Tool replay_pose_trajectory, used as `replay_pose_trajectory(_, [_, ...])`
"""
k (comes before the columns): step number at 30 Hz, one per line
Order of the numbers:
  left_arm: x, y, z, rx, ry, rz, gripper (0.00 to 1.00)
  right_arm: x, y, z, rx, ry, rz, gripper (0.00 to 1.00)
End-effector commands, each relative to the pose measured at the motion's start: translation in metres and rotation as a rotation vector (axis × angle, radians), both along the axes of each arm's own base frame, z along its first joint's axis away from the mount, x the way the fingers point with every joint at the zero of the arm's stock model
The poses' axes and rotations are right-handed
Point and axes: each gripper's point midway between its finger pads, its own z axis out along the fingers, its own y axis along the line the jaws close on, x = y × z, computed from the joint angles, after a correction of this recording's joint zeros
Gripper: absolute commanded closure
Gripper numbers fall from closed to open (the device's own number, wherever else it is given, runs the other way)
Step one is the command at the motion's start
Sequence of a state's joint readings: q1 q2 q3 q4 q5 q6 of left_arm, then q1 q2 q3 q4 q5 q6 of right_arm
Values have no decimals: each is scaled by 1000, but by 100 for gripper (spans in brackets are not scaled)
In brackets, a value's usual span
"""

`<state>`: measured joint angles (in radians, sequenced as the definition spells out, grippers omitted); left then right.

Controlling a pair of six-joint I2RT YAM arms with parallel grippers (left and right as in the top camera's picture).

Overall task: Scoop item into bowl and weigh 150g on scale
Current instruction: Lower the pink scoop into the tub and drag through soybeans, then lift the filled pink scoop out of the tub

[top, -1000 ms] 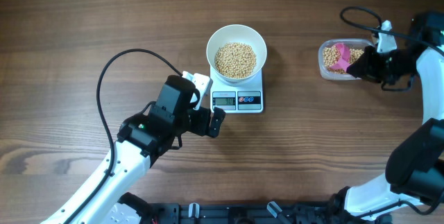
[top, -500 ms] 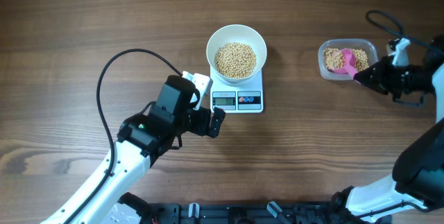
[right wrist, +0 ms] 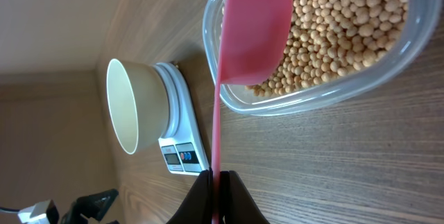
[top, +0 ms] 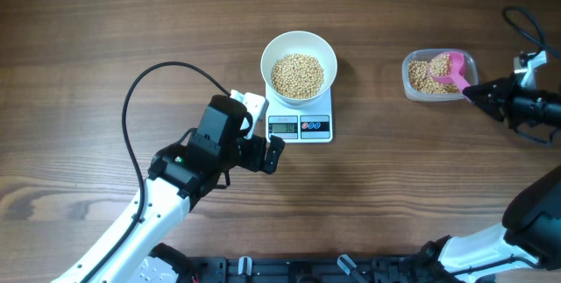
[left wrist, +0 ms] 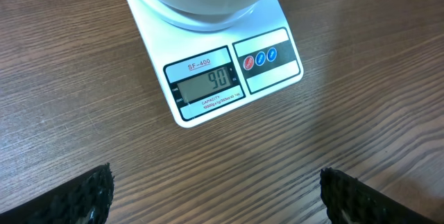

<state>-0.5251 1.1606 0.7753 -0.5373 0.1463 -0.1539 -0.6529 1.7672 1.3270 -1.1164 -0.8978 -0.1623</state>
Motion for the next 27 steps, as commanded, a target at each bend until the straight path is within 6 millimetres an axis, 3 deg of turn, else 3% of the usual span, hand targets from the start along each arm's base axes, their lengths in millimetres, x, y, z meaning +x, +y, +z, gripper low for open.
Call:
replay_pose_trajectory(1, [4, -3, 7, 0, -23, -12, 0, -2, 2, 1, 63, -15, -5, 96])
replay_pose_trajectory(10, [4, -3, 7, 0, -23, -12, 0, 2, 21, 34, 247, -134, 10, 96])
replay_pose_trajectory(21, [4, -3, 7, 0, -23, -12, 0, 1, 34, 51, 349, -156, 15, 96])
replay_pose_trajectory(27, [4, -3, 7, 0, -23, -12, 0, 4, 60, 57, 392, -156, 76, 96])
